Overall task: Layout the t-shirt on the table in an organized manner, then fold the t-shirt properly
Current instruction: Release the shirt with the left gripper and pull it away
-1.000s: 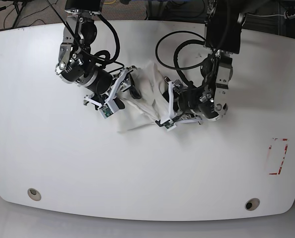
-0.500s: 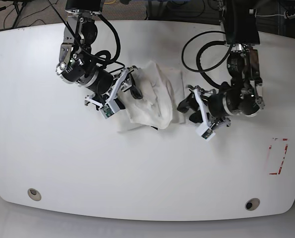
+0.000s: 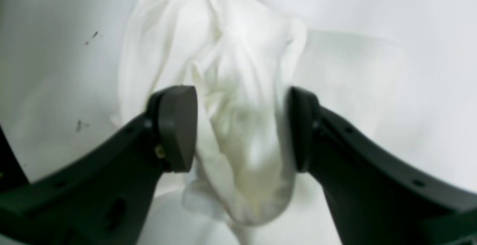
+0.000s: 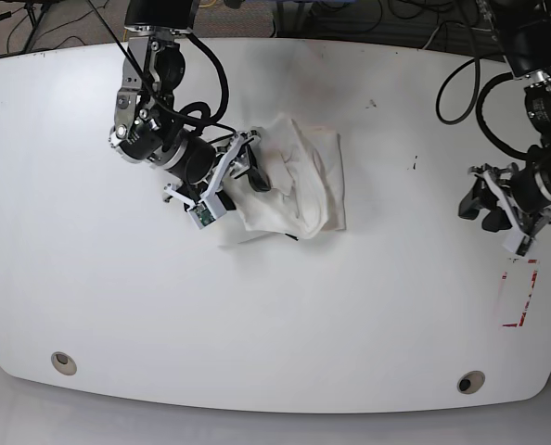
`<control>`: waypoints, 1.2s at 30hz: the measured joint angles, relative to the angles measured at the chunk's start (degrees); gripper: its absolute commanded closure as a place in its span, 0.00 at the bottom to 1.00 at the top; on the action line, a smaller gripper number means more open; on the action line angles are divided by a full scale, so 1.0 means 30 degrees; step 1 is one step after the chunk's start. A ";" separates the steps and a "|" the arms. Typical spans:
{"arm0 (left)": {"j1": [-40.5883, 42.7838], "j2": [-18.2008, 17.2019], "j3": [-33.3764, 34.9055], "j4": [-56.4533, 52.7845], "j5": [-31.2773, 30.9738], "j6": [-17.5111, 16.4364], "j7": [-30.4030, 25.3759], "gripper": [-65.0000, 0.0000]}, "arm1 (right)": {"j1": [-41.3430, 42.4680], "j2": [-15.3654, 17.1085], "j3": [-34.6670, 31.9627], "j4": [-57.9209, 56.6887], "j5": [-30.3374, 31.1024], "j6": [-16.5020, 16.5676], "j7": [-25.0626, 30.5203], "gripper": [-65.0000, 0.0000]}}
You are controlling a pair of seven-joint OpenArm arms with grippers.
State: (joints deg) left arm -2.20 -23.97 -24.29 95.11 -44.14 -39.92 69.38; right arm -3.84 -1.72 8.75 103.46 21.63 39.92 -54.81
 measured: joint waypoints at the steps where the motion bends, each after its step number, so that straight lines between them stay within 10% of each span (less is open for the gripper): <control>1: 0.0117 -0.0226 -0.0219 0.0007 -0.0138 0.0000 -0.0007 0.54 | 0.0087 0.0022 0.0015 -0.0255 -0.0007 -0.0015 0.0146 0.45; 8: 0.0801 -0.1260 -0.1049 0.0015 -0.0612 0.0000 -0.0007 0.54 | 0.0248 0.0095 0.0007 -0.1188 0.0000 -0.0022 0.0197 0.49; 17: 0.1246 -0.1224 -0.1275 0.0015 -0.0605 0.0000 -0.0007 0.54 | 0.0168 -0.0882 -0.0051 -0.0539 0.0211 -0.0022 0.0226 0.95; 30: 0.1945 -0.1137 -0.1180 0.0066 -0.0648 0.0000 -0.0080 0.54 | 0.0087 -0.1843 -0.2674 -0.0539 0.0066 -0.0080 0.0197 0.93; 36: 0.2229 -0.1144 -0.1188 0.0080 -0.0634 -0.0007 -0.0124 0.54 | 0.0095 -0.1821 -0.3898 -0.0619 -0.0211 -0.0168 0.0189 0.61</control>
State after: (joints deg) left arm 4.49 -27.40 -27.86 95.35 -46.04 -39.94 69.01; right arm -3.55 -7.18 -2.94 101.60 20.99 39.42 -54.24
